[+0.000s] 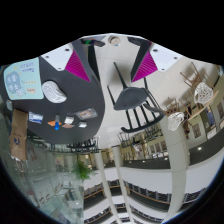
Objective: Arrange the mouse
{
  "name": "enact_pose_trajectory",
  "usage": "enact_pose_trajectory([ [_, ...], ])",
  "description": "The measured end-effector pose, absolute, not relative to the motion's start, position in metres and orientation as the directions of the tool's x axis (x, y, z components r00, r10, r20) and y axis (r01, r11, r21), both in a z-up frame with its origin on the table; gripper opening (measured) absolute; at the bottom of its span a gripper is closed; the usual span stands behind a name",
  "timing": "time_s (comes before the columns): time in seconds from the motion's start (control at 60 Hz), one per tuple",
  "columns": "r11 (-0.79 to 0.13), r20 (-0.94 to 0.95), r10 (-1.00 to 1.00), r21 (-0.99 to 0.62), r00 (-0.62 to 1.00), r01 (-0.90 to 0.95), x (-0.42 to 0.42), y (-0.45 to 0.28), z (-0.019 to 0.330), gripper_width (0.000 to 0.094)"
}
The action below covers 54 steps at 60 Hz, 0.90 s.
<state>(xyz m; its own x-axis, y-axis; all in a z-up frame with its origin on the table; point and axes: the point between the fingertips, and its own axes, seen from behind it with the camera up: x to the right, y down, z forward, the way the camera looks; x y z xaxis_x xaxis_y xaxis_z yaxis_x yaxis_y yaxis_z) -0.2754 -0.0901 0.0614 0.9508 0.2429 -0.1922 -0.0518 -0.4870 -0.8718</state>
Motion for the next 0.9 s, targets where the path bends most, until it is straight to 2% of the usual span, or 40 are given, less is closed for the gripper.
enact_pose_trajectory([
  [0.217,-0.518,-0.183,0.067,-0.847,0.981,-0.122,-0.177,-0.074,0.037,0.0822],
  [0.4,-0.485,-0.084,-0.068,-0.868,0.994,-0.106,-0.098,-0.041,0.034,0.0824],
  [0.483,-0.508,-0.004,-0.055,-0.861,0.998,-0.031,-0.082,-0.021,0.03,0.082],
  [0.617,-0.609,0.02,-0.015,-0.793,1.0,0.007,-0.074,0.004,-0.006,0.0818],
  [0.7,-0.626,0.037,-0.007,-0.779,0.999,0.024,-0.068,0.022,-0.016,0.0809],
  [0.817,-0.647,-0.003,0.002,-0.763,1.0,0.0,-0.07,0.055,-0.02,0.074],
  [0.85,-0.647,-0.001,-0.005,-0.762,1.0,-0.005,-0.066,0.065,-0.02,0.0666],
  [0.883,-0.644,0.009,-0.02,-0.765,1.0,-0.005,-0.063,0.074,-0.02,0.0543],
  [0.9,-0.641,0.01,-0.03,-0.767,0.999,-0.012,-0.061,0.077,-0.02,0.0539],
])
